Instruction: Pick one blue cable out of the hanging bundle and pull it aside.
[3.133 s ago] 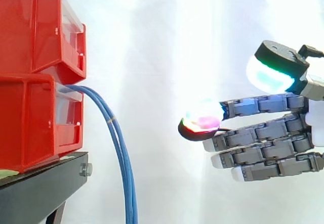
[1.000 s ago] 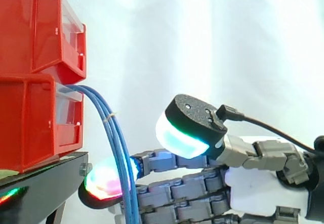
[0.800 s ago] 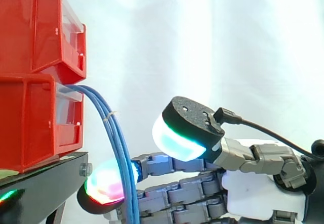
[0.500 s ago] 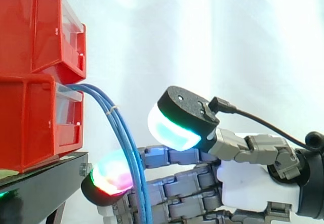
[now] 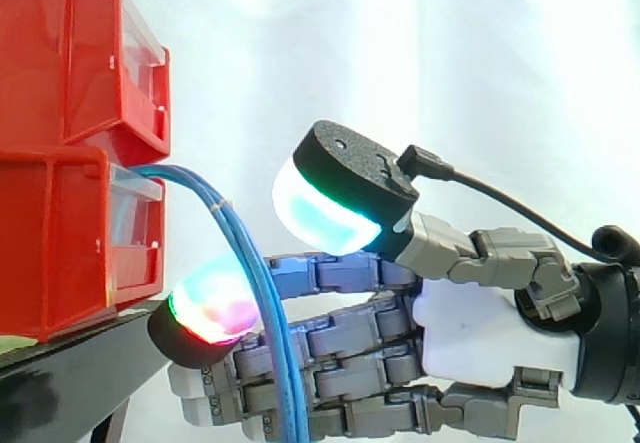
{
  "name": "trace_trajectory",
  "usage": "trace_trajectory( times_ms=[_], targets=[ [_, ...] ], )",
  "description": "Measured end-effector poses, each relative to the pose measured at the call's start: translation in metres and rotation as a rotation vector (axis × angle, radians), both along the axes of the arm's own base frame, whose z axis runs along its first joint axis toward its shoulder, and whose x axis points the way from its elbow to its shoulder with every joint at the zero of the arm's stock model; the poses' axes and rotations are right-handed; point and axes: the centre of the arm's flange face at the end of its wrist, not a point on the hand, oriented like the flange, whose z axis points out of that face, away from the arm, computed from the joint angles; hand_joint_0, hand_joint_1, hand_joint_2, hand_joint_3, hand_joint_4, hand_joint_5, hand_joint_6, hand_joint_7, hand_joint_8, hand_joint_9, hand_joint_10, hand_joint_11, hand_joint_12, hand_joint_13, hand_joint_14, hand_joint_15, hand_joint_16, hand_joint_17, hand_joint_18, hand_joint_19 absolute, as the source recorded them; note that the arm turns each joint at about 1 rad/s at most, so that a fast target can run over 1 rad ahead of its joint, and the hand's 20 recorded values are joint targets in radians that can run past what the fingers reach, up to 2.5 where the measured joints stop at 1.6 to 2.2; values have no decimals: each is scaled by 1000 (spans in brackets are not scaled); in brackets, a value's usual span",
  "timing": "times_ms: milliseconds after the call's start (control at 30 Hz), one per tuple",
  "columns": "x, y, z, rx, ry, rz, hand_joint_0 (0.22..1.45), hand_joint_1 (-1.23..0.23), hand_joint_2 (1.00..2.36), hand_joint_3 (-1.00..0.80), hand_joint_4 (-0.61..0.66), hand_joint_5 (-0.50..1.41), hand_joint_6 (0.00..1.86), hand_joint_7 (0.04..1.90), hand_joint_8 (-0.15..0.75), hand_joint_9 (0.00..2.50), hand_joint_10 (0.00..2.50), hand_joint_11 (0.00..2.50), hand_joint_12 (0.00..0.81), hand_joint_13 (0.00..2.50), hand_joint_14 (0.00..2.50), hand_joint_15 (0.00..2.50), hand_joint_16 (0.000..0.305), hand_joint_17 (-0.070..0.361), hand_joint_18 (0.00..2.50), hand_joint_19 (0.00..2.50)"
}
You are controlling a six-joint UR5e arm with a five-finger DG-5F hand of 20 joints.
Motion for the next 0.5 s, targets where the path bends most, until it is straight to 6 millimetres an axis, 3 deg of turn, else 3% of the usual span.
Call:
trace_trajectory(
  times_ms=[500],
  targets=[
    [0,7,0,14,4,10,558,-672,1005,-443,214,-54,501,1335,217,593,0,0,237,382,0,0,22,50,137,0]
  ],
)
